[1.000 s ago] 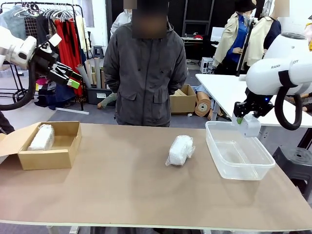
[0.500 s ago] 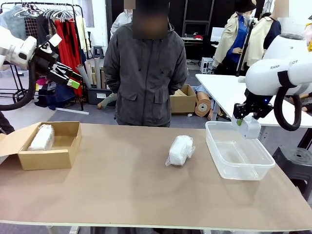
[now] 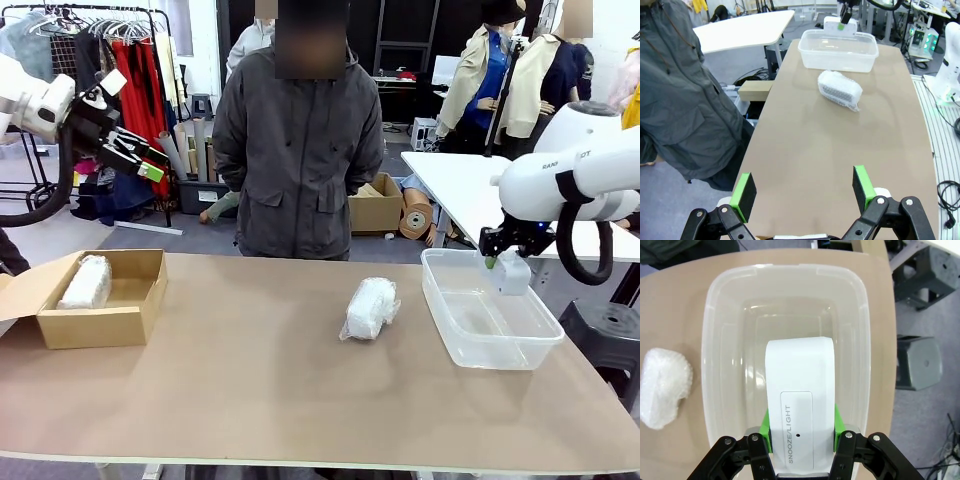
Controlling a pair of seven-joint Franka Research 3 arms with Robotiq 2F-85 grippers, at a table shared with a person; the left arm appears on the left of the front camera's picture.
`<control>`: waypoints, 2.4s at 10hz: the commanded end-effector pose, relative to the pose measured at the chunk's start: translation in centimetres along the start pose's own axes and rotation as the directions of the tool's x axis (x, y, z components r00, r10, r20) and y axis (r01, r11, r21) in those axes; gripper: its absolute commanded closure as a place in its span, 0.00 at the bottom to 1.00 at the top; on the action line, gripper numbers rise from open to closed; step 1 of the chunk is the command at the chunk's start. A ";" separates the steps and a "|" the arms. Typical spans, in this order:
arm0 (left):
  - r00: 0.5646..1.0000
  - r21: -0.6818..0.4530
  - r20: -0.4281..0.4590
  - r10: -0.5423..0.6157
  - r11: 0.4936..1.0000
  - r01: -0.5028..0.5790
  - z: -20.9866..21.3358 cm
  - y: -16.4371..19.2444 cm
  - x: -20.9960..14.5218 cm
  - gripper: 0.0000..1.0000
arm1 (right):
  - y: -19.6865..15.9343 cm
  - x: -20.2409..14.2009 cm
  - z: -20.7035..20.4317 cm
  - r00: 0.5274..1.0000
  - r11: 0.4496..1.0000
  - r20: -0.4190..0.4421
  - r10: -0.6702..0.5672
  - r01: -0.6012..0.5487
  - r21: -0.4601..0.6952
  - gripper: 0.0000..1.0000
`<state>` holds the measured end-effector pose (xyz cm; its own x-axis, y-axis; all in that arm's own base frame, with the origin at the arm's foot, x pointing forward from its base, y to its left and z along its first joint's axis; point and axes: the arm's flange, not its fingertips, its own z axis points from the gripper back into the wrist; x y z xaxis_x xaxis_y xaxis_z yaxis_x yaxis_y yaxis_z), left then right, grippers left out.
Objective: Separate and place wrapped and unwrapped clocks.
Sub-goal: If the picked Digital clock is wrapped, place it in the Package Box ; if not, place it in the Organizing box.
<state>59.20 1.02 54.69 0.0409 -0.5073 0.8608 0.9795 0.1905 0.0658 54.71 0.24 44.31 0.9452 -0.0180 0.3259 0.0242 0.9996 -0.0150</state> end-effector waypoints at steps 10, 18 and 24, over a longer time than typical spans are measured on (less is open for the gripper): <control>1.000 0.005 0.013 0.001 1.000 -0.001 0.0 0.0 0.2 0.00 | 0.0 -1.8 -7.9 0.999 0.996 -0.050 -0.009 0.013 0.083 1.00; 1.000 0.005 0.013 0.001 1.000 -0.001 0.0 0.0 0.2 0.00 | 0.2 -3.5 -10.1 0.996 0.997 -0.091 -0.006 0.013 0.076 1.00; 1.000 0.005 0.013 0.001 1.000 -0.001 0.0 0.0 0.2 0.00 | 0.4 -3.8 -10.6 0.995 0.997 -0.102 -0.005 0.013 0.078 0.35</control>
<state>59.20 1.02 54.69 0.0409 -0.5073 0.8608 0.9795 0.1905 0.0658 54.88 0.66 33.32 0.9766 -0.0432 0.2106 0.0358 0.9986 0.0388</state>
